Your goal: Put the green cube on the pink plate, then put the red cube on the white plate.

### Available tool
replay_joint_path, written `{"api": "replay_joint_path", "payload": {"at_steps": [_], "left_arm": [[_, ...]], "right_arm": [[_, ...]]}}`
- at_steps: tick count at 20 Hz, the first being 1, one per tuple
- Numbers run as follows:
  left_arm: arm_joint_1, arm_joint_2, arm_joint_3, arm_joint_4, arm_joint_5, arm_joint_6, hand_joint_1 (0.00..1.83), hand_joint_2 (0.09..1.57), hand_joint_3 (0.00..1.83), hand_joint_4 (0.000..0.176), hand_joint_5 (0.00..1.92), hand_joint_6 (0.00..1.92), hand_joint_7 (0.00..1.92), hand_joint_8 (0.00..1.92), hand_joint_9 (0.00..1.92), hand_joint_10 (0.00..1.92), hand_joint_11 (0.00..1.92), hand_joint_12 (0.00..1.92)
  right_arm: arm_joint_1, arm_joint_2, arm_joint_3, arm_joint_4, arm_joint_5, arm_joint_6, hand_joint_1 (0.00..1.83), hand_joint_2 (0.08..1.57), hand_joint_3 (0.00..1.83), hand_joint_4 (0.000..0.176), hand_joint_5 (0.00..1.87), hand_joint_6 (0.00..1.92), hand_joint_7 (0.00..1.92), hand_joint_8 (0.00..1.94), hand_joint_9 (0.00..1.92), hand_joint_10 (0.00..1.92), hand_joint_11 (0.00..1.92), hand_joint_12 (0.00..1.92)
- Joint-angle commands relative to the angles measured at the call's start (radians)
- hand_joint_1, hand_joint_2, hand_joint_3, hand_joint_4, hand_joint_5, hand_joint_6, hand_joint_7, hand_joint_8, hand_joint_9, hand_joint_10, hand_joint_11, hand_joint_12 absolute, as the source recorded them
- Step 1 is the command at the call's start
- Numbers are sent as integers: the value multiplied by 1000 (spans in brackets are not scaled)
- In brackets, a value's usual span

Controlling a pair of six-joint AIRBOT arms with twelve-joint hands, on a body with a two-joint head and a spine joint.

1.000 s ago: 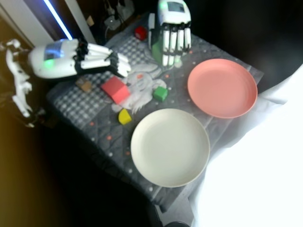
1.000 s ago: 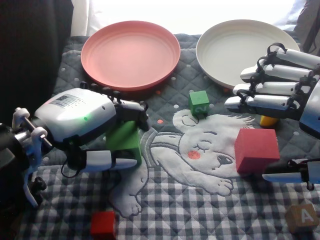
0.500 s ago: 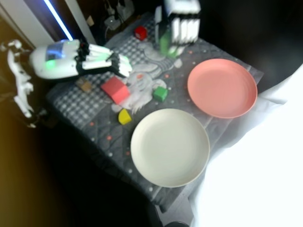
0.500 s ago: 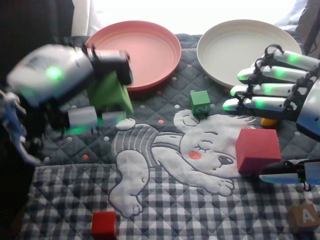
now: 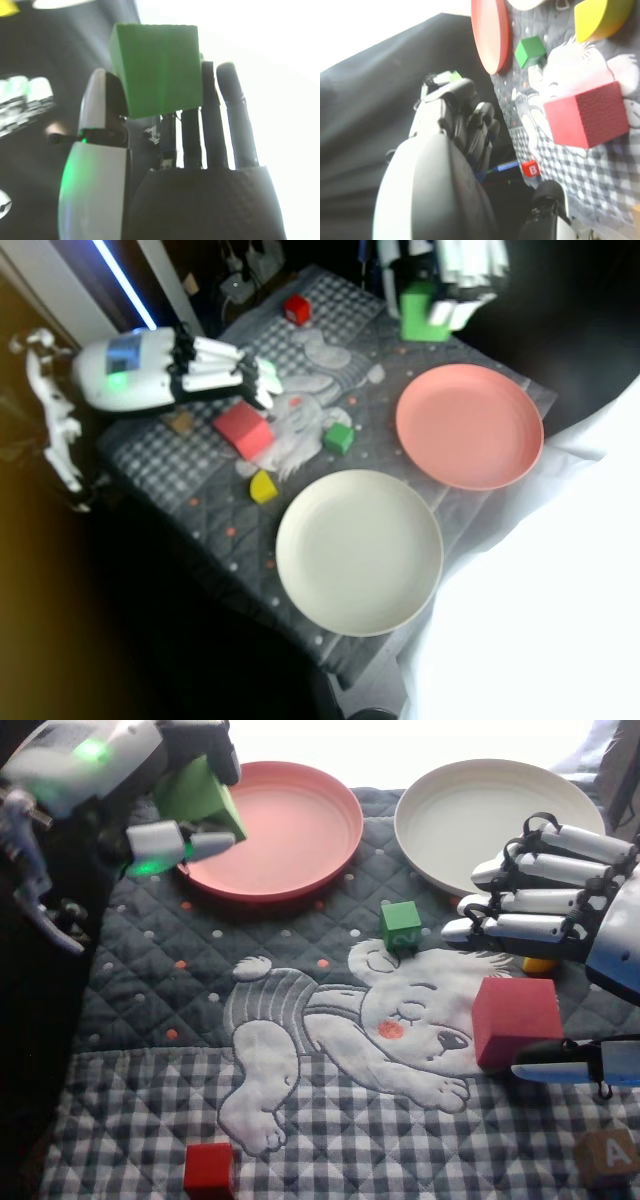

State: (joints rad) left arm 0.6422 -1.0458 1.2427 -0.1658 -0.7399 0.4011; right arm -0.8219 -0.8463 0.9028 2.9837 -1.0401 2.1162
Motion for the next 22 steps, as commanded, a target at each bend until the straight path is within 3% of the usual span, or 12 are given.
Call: {"api": "replay_joint_path", "payload": {"at_steps": [1, 4, 5, 7, 8, 11, 14, 18, 19, 20, 21, 22], "left_arm": [[-34, -20, 24, 2, -67, -3, 1212, 1204, 0, 0, 772, 1134, 874, 1378, 804, 1334, 691, 1740], [-109, -86, 117, 3, 51, -3, 1353, 1180, 0, 0, 800, 1029, 861, 1273, 821, 1478, 696, 1677], [-130, -104, 141, 3, 86, -3, 1253, 1199, 4, 0, 802, 1036, 847, 1440, 811, 1504, 752, 1771], [-154, -132, 181, 1, 137, -3, 1226, 1214, 3, 0, 777, 1078, 834, 1493, 847, 1531, 829, 1817], [-164, -166, 229, -12, 177, -3, 1211, 1238, 1, 0, 767, 1070, 775, 1611, 875, 1812, 940, 1917], [-168, -215, 294, -32, 235, -3, 1193, 1245, 1, 0, 723, 1188, 783, 1539, 670, 1533, 615, 1878], [-162, -262, 353, -49, 290, -3, 1143, 1271, 1, 0, 684, 1332, 722, 1522, 589, 1391, 479, 1807], [-155, -289, 384, -80, 318, -3, 1335, 1251, 0, 0, 613, 1272, 772, 1419, 681, 1634, 369, 1739], [-155, -290, 384, -101, 322, -3, 1191, 1168, 0, 0, 543, 879, 590, 995, 462, 1286, 239, 1684], [-155, -292, 384, -129, 326, -3, 1051, 1092, 0, 0, 447, 661, 431, 690, 257, 1137, 79, 1735], [-154, -292, 384, -137, 326, -3, 1051, 1092, 0, 0, 447, 661, 431, 690, 257, 1137, 79, 1735], [-154, -292, 383, -138, 326, -3, 949, 1050, 0, 8, 383, 527, 386, 441, 183, 860, 15, 1527]], "right_arm": [[5, 1, 2, 25, -119, 4, 606, 993, 1, 0, 516, 122, 549, 6, 249, 354, 0, 919], [4, -5, 8, 25, -119, 8, 604, 1017, 5, 0, 502, 79, 514, 0, 250, 263, 0, 827], [4, -6, 9, 25, -119, 9, 601, 1021, 6, 0, 494, 73, 506, 0, 247, 256, 0, 818], [4, -12, 13, 25, -119, 13, 586, 1029, 5, 0, 505, 71, 515, 3, 276, 260, 0, 950], [4, -17, 17, 25, -119, 16, 603, 1035, 5, 0, 517, 73, 540, 10, 300, 280, 0, 1039], [4, -19, 20, 25, -119, 19, 580, 1033, 2, 0, 512, 69, 559, 14, 350, 317, 0, 1161], [5, -19, 21, 25, -119, 20, 568, 1022, 0, 0, 528, 70, 579, 18, 373, 314, 0, 1208], [6, -19, 21, 25, -119, 20, 561, 1023, 0, 0, 529, 65, 571, 8, 382, 302, 0, 1224], [6, -20, 21, 25, -119, 21, 558, 1016, 0, 0, 507, 53, 543, 4, 350, 278, 0, 1152], [6, -21, 22, 25, -119, 21, 566, 1015, 0, 0, 503, 48, 547, 7, 349, 261, 0, 1109], [6, -21, 22, 25, -119, 21, 566, 1015, 0, 0, 503, 48, 547, 7, 349, 261, 0, 1109], [6, -21, 22, 25, -119, 21, 572, 1010, 0, 0, 506, 44, 544, 4, 347, 239, 0, 1078]]}}
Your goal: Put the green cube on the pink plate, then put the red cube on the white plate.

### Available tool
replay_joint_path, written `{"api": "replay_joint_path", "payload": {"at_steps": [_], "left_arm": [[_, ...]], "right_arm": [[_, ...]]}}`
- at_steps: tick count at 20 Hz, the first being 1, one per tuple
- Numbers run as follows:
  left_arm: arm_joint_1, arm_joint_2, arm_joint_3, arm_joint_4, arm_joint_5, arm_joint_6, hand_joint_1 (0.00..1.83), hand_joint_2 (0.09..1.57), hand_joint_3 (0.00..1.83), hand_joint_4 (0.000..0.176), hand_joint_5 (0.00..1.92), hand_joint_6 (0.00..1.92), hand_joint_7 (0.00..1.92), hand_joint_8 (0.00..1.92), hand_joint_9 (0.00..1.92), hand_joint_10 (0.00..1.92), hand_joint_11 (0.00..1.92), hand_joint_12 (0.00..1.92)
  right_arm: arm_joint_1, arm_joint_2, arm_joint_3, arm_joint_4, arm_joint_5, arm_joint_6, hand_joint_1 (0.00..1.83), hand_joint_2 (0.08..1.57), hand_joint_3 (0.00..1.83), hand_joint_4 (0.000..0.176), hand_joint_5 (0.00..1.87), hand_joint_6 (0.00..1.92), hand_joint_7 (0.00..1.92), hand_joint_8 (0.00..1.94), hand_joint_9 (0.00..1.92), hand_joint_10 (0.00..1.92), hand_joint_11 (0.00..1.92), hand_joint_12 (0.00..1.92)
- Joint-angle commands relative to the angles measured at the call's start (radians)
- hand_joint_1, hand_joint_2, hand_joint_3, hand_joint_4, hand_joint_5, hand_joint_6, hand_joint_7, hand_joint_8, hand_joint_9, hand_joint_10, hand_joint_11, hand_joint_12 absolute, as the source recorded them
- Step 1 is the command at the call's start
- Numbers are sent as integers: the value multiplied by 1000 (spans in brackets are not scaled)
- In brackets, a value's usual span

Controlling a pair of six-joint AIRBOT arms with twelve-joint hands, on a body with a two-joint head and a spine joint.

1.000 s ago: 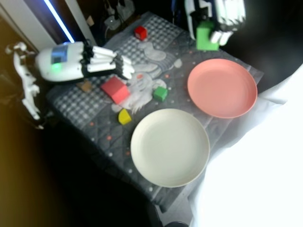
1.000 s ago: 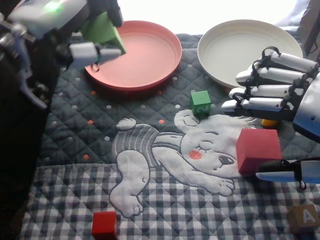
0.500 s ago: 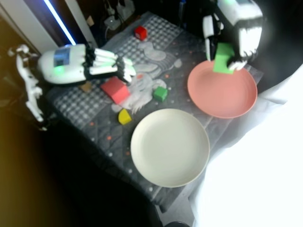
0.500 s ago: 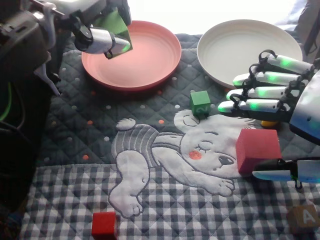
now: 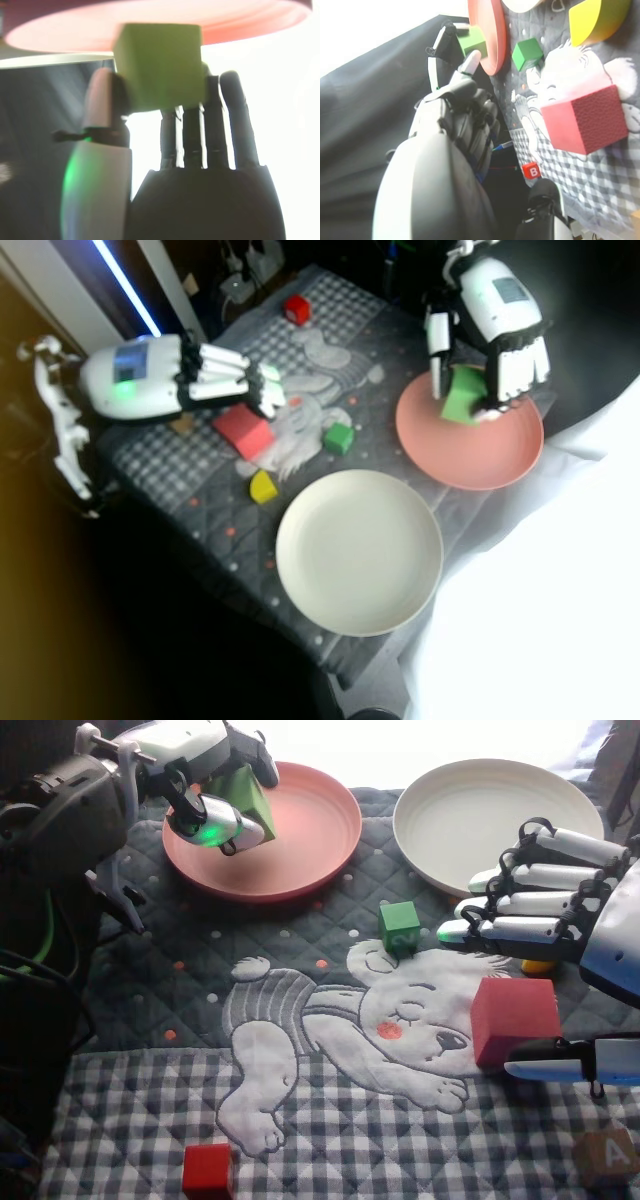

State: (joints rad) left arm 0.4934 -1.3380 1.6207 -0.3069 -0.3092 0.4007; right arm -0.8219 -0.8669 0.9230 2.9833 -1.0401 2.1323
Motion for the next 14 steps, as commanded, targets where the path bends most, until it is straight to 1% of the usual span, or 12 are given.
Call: {"api": "replay_joint_path", "payload": {"at_steps": [1, 2, 3, 4, 5, 7, 8, 9, 11, 12, 13, 14], "left_arm": [[-4, 1, 5, -2, -110, -3, 868, 1006, 0, 20, 341, 387, 370, 227, 137, 597, 2, 1180], [-2, 2, 4, -4, -114, -3, 719, 953, 0, 66, 190, 232, 237, 89, 70, 261, 0, 726], [1, 4, -1, -5, -122, -3, 601, 890, 0, 107, 64, 42, 150, 12, 81, 150, 0, 777], [2, 7, -6, -6, -129, -3, 601, 890, 0, 107, 64, 42, 150, 12, 81, 150, 0, 777], [6, 13, -17, -7, -142, -3, 520, 865, 0, 154, 6, 4, 146, 7, 103, 162, 0, 1005], [27, 51, -73, -15, -209, -3, 480, 862, 0, 152, 0, 0, 139, 3, 112, 172, 0, 1091], [36, 68, -99, -15, -241, -3, 314, 852, 0, 155, 0, 0, 150, 4, 133, 224, 0, 1239], [57, 107, -153, -15, -301, -3, 284, 908, 18, 165, 0, 0, 102, 0, 115, 224, 0, 1261], [99, 172, -244, -15, -418, -3, 260, 970, 24, 169, 0, 0, 123, 9, 136, 242, 0, 1313], [114, 193, -275, -14, -460, -3, 243, 981, 14, 159, 0, 0, 152, 17, 162, 263, 0, 1362], [137, 222, -317, -8, -516, -3, 242, 938, 0, 129, 32, 8, 239, 44, 243, 310, 0, 1500], [152, 242, -348, -2, -559, -3, 234, 953, 0, 104, 6, 1, 231, 22, 117, 512, 0, 1567]], "right_arm": [[6, 1, 2, 25, -119, 5, 581, 1009, 0, 0, 513, 39, 544, 2, 359, 206, 0, 1059], [6, 1, 2, 25, -119, 5, 562, 1024, 4, 0, 510, 33, 534, 0, 363, 188, 0, 1078], [6, 2, 2, 25, -119, 5, 595, 1008, 0, 0, 539, 40, 556, 7, 399, 182, 0, 1140], [6, 3, 2, 25, -119, 5, 595, 1008, 0, 0, 539, 40, 556, 7, 399, 182, 0, 1140], [6, 5, 2, 25, -119, 5, 683, 1009, 0, 0, 547, 35, 555, 4, 374, 148, 0, 1063], [6, 6, 6, 25, -119, 5, 690, 1032, 8, 0, 530, 26, 549, 1, 366, 142, 0, 1062], [6, 6, 9, 25, -119, 5, 689, 992, 0, 0, 534, 26, 561, 6, 385, 147, 0, 1151], [6, 5, 13, 25, -114, 5, 711, 982, 0, 0, 531, 25, 549, 1, 372, 150, 0, 1186], [21, -1, 20, 25, -73, 5, 700, 972, 0, 0, 532, 26, 549, 1, 374, 165, 0, 1230], [23, -5, 24, 25, -62, 5, 694, 964, 0, 0, 524, 25, 539, 1, 355, 174, 0, 1213], [24, -10, 29, 25, -50, 5, 683, 954, 0, 0, 495, 14, 520, 1, 293, 274, 0, 1180], [24, -13, 31, 25, -45, 5, 691, 936, 0, 0, 474, 6, 513, 0, 235, 405, 0, 1162]]}}
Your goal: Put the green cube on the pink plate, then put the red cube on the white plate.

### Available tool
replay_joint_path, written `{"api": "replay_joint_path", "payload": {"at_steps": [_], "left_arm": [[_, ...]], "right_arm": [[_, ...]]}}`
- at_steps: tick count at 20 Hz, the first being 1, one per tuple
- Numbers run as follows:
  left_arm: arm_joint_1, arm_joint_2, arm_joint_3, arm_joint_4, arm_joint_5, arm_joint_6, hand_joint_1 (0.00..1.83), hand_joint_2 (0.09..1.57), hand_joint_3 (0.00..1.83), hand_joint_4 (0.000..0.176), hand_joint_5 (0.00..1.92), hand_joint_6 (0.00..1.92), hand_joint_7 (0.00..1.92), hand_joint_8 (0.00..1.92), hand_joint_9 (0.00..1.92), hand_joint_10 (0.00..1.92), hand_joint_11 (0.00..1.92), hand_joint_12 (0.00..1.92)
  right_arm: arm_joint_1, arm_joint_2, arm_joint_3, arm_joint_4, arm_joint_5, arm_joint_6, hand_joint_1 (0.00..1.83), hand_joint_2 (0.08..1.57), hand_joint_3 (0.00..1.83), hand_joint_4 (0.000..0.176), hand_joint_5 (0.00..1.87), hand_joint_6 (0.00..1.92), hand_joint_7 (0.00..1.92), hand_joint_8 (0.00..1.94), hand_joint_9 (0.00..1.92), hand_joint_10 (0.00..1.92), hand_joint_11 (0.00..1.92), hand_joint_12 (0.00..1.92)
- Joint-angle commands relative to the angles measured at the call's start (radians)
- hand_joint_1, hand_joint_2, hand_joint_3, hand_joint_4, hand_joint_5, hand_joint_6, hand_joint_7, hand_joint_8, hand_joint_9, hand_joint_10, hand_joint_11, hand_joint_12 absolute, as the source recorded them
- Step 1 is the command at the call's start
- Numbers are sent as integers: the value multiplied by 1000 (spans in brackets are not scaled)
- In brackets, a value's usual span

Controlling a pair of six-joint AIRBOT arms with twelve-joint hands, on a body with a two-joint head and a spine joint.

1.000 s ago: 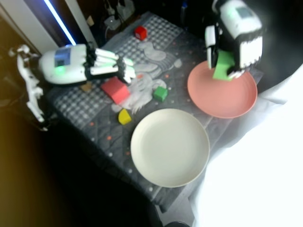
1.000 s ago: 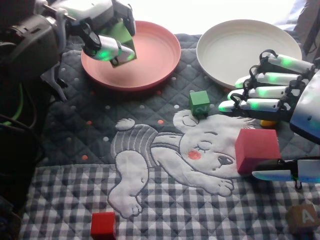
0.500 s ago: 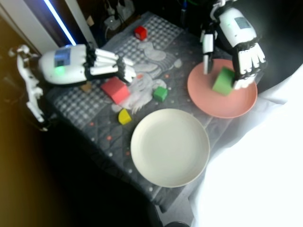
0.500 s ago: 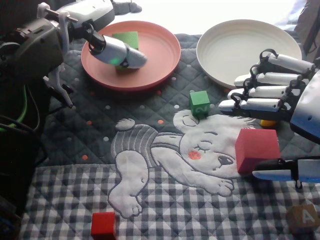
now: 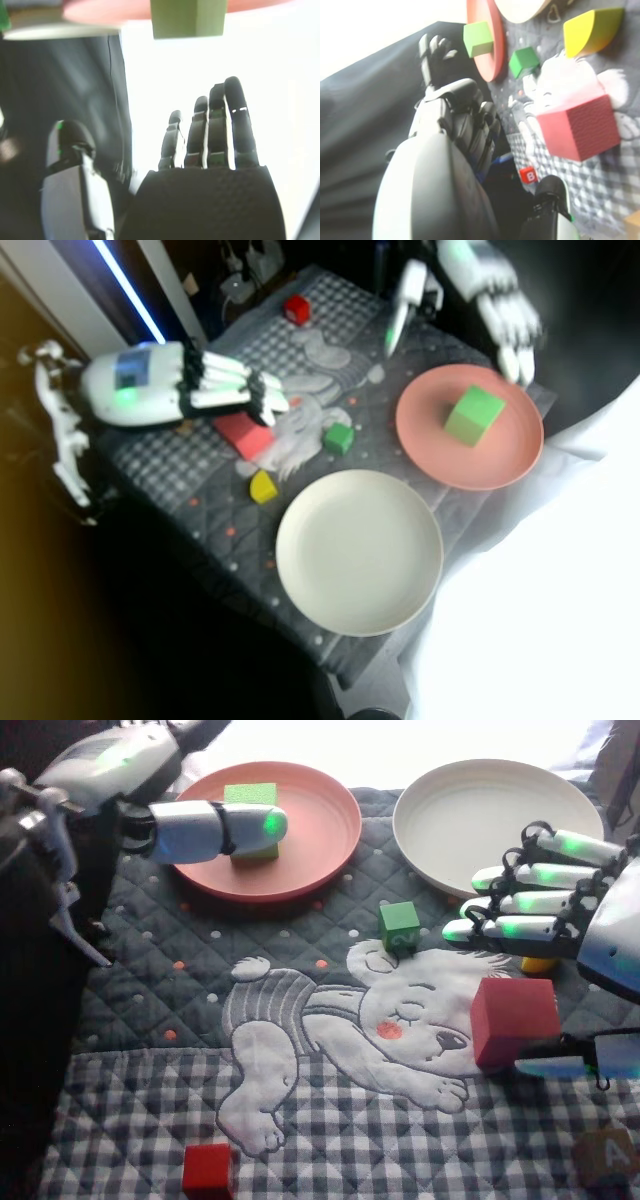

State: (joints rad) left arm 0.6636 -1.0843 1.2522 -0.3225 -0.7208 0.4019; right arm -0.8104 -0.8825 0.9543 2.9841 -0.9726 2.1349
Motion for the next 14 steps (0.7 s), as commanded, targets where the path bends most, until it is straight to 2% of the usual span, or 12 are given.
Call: {"api": "replay_joint_path", "payload": {"at_steps": [1, 2, 3, 4, 5, 6, 7, 9, 11, 12, 13, 14], "left_arm": [[7, 17, -21, 19, -205, -4, 240, 986, 7, 94, 0, 0, 213, 7, 4, 738, 0, 1587], [29, 41, -53, 21, -253, -4, 240, 986, 7, 94, 0, 0, 213, 7, 4, 738, 0, 1587], [57, 66, -93, 26, -313, -4, 278, 1011, 11, 110, 0, 0, 213, 6, 0, 749, 0, 1635], [79, 84, -119, 29, -358, -4, 349, 1024, 7, 159, 26, 3, 228, 8, 0, 691, 0, 1605], [92, 96, -136, 32, -386, -4, 349, 1024, 7, 159, 26, 3, 228, 8, 0, 691, 0, 1605], [116, 115, -167, 42, -446, -4, 345, 1047, 4, 141, 28, 1, 233, 7, 0, 646, 0, 1480], [123, 120, -175, 44, -461, -4, 353, 1030, 0, 138, 45, 4, 257, 14, 0, 695, 0, 1467], [139, 129, -193, 50, -499, -4, 353, 1026, 0, 145, 57, 4, 252, 9, 0, 752, 0, 1494], [156, 133, -206, 54, -527, -4, 329, 1057, 2, 155, 89, 4, 289, 11, 65, 634, 0, 1349], [170, 138, -217, 57, -553, -4, 432, 1068, 3, 117, 116, 1, 316, 6, 120, 524, 0, 1406], [178, 142, -226, 58, -570, -4, 433, 1074, 1, 99, 112, 0, 310, 2, 140, 441, 0, 1403], [184, 146, -233, 59, -583, -4, 417, 1077, 0, 96, 103, 0, 298, 0, 153, 359, 0, 1372]], "right_arm": [[12, -1, 2, 25, -102, 3, 699, 902, 0, 0, 463, 8, 491, 2, 144, 538, 0, 1028], [12, -4, 3, 25, -88, 3, 699, 902, 0, 0, 463, 8, 491, 2, 144, 538, 0, 1028], [12, -6, 6, 25, -68, 3, 730, 895, 0, 0, 450, 2, 465, 3, 96, 552, 0, 882], [12, -7, 9, 25, -53, 3, 761, 893, 0, 0, 471, 11, 505, 23, 109, 665, 0, 1010], [12, -7, 10, 25, -44, 3, 761, 893, 0, 0, 471, 11, 505, 23, 109, 665, 0, 1010], [12, -9, 13, 25, -30, 3, 747, 876, 0, 0, 510, 34, 554, 55, 141, 828, 0, 1315], [12, -11, 15, 25, -25, 3, 729, 873, 0, 0, 522, 42, 567, 66, 135, 857, 0, 1365], [12, -21, 22, 25, -9, 3, 680, 880, 0, 0, 548, 60, 568, 69, 120, 866, 0, 1460], [12, -31, 28, 25, 8, 3, 679, 935, 0, 0, 576, 152, 600, 118, 145, 933, 0, 1580], [12, -38, 33, 25, 17, 4, 671, 1001, 0, 0, 476, 426, 601, 241, 215, 967, 0, 1626], [12, -42, 36, 25, 23, 5, 686, 1012, 0, 0, 422, 570, 577, 301, 212, 966, 0, 1620], [12, -46, 39, 25, 28, 8, 763, 1022, 0, 0, 419, 651, 577, 333, 234, 929, 0, 1591]]}}
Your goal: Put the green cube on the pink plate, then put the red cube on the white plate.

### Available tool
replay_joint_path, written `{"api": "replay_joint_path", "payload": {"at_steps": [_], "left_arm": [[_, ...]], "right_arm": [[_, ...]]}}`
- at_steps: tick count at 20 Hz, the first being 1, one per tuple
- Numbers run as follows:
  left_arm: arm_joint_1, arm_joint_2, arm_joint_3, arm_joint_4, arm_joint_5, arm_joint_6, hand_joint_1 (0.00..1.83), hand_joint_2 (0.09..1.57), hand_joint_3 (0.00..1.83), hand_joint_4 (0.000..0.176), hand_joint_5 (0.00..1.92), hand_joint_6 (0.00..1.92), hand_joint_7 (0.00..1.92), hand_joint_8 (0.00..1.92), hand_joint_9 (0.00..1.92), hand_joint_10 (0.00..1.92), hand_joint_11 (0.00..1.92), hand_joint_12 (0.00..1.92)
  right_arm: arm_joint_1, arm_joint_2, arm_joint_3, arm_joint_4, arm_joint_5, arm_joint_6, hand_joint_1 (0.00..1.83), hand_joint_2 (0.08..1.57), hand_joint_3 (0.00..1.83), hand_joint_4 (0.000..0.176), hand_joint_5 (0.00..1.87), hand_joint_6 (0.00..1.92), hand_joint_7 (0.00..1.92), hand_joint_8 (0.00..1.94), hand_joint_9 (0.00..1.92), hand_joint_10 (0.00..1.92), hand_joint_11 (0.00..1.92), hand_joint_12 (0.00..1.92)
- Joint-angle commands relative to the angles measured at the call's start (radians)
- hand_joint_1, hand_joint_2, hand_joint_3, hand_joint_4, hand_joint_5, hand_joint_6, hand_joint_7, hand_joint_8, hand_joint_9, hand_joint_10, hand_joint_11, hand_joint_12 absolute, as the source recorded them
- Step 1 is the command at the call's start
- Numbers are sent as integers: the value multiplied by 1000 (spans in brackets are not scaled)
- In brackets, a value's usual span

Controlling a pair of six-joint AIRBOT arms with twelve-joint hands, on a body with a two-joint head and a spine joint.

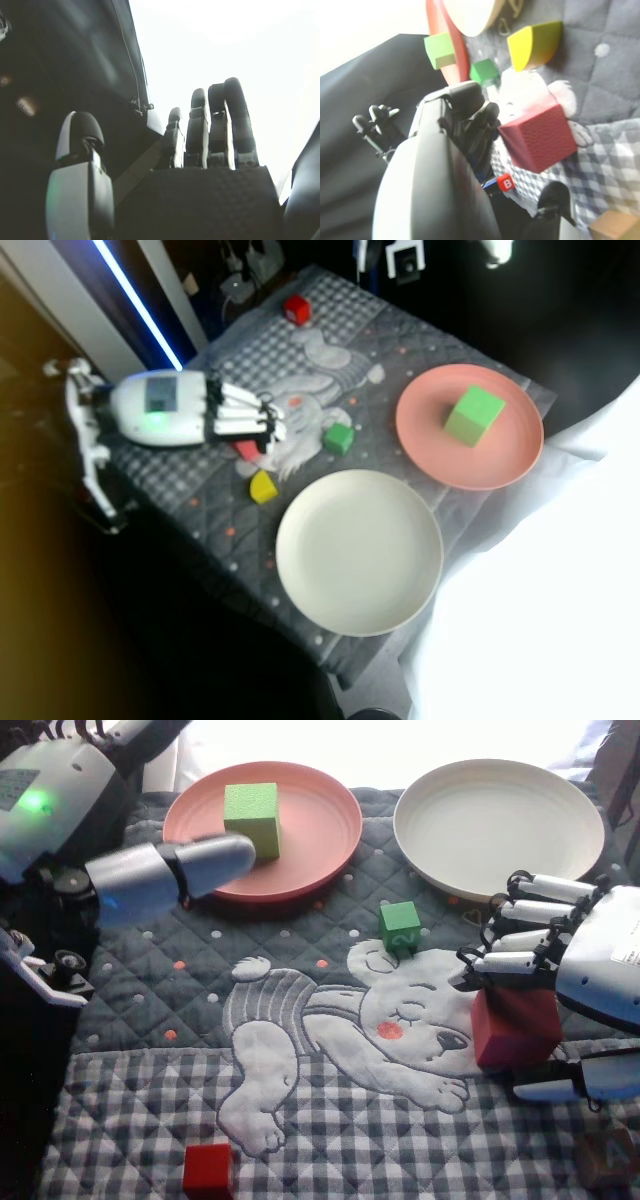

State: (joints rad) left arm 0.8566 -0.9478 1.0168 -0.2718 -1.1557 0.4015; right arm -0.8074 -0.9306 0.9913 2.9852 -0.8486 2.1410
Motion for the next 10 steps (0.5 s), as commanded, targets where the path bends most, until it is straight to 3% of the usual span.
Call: {"api": "replay_joint_path", "payload": {"at_steps": [1, 2, 3, 5, 6, 8, 9, 10], "left_arm": [[-3, 12, -3, 10, -161, -4, 398, 1096, 3, 82, 100, 0, 283, 0, 160, 327, 0, 1397], [0, 13, -7, 11, -168, -4, 406, 1108, 3, 78, 104, 1, 275, 1, 161, 308, 0, 1353], [3, 14, -10, 11, -175, -4, 420, 1118, 3, 65, 114, 2, 271, 0, 169, 300, 0, 1292], [9, 14, -14, 11, -188, -4, 411, 1114, 0, 53, 141, 0, 276, 0, 207, 246, 0, 1265], [13, 15, -16, 10, -192, -4, 428, 1116, 1, 68, 171, 6, 297, 7, 231, 241, 0, 1373], [17, 17, -18, 8, -196, -4, 466, 1136, 4, 62, 191, 8, 312, 10, 249, 249, 0, 1463], [22, 17, -20, 3, -201, -4, 476, 1138, 2, 67, 211, 0, 344, 4, 246, 352, 0, 1534], [24, 17, -20, 0, -203, -4, 472, 1139, 0, 54, 208, 1, 346, 1, 219, 436, 0, 1549]], "right_arm": [[9, -1, 5, 23, -91, 5, 894, 1059, 0, 0, 471, 743, 615, 375, 291, 897, 0, 1614], [9, -4, 7, 23, -89, 6, 973, 1082, 0, 0, 522, 800, 668, 434, 335, 861, 0, 1653], [9, -8, 9, 23, -87, 6, 1098, 1163, 0, 0, 790, 1101, 748, 574, 407, 929, 44, 1799], [14, -10, 10, 23, -87, 6, 1141, 1169, 0, 0, 876, 1162, 759, 719, 461, 988, 101, 1867], [20, -10, 10, 23, -87, 6, 1194, 1204, 0, 0, 891, 1276, 718, 1147, 474, 1074, 117, 1902], [32, -10, 10, 23, -87, 6, 1200, 1218, 2, 0, 872, 1341, 706, 1244, 455, 1099, 75, 1912], [47, -10, 10, 23, -88, 6, 1212, 1203, 0, 0, 884, 1327, 759, 1202, 499, 1117, 121, 1894], [55, -10, 10, 23, -88, 6, 1213, 1200, 0, 0, 884, 1327, 771, 1187, 481, 1115, 92, 1903]]}}
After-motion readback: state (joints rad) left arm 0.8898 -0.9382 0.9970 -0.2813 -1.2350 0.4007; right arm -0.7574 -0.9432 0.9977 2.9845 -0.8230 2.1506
